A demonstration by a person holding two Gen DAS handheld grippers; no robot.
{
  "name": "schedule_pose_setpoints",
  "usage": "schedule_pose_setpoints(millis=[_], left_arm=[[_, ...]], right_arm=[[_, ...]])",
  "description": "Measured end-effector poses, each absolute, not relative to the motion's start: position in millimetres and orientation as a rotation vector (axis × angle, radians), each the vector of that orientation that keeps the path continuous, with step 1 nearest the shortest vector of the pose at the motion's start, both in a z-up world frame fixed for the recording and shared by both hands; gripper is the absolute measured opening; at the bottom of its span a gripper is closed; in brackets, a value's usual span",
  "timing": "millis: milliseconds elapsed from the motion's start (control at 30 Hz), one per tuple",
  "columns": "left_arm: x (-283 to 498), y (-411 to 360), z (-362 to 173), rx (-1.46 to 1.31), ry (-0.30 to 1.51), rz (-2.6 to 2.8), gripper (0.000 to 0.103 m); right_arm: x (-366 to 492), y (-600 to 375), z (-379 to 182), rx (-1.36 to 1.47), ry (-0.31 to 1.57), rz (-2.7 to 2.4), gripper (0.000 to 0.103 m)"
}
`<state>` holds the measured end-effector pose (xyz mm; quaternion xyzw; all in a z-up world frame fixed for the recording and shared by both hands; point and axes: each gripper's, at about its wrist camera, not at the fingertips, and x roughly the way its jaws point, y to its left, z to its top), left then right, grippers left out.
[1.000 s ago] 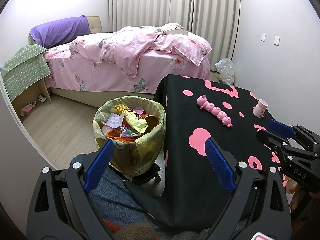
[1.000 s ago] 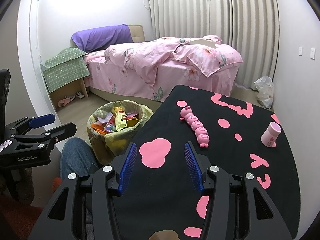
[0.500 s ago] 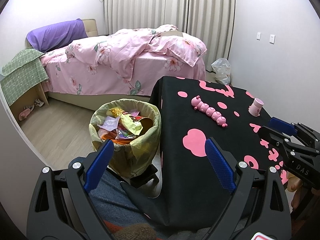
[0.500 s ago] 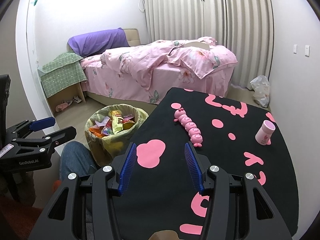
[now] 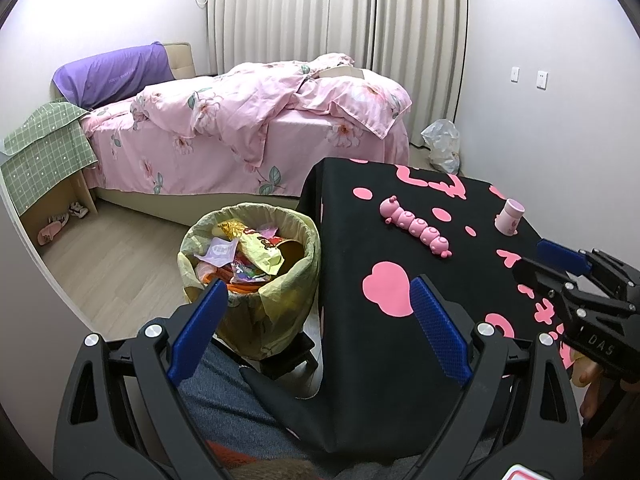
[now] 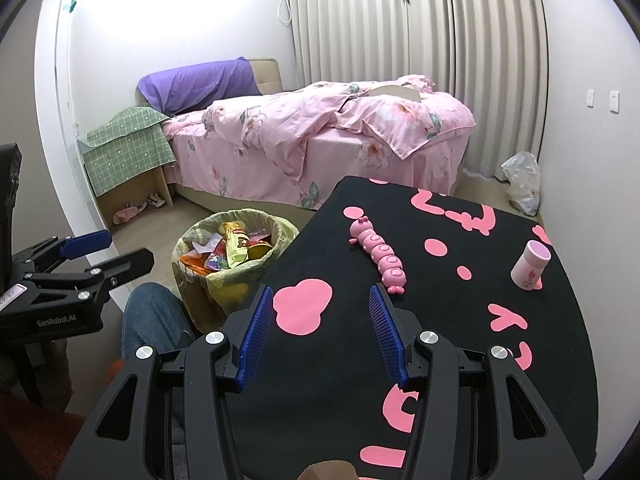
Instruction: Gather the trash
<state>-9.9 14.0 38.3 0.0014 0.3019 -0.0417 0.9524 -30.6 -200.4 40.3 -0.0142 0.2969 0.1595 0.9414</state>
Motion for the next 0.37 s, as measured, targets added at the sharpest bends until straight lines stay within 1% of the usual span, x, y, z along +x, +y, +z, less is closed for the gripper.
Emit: schedule_pose_setpoints(millis=[200, 300, 333, 367], left_arm=[[-1.6, 14.0, 39.2, -0.001, 0.640, -0.094, 0.088], [24.5, 4.0, 35.4, 0.001, 0.676, -0.122, 0.088], [38.5, -4.4, 32.2, 0.003, 0.690, -0.145, 0.088], [47.8, -11.2, 28.3, 0.008, 0.698, -0.160, 0.088]], right_arm=[[-28.3, -198.3, 38.4, -0.037, 0.622, 0.341, 0.048], [-11.5, -219.8, 35.7, 0.011, 0.645, 0.354, 0.048], [-1.5, -231.4, 31.5, 0.014, 0.652, 0.330, 0.050], [11.4, -242.5, 25.0, -0.003, 0.667, 0.291, 0.055]])
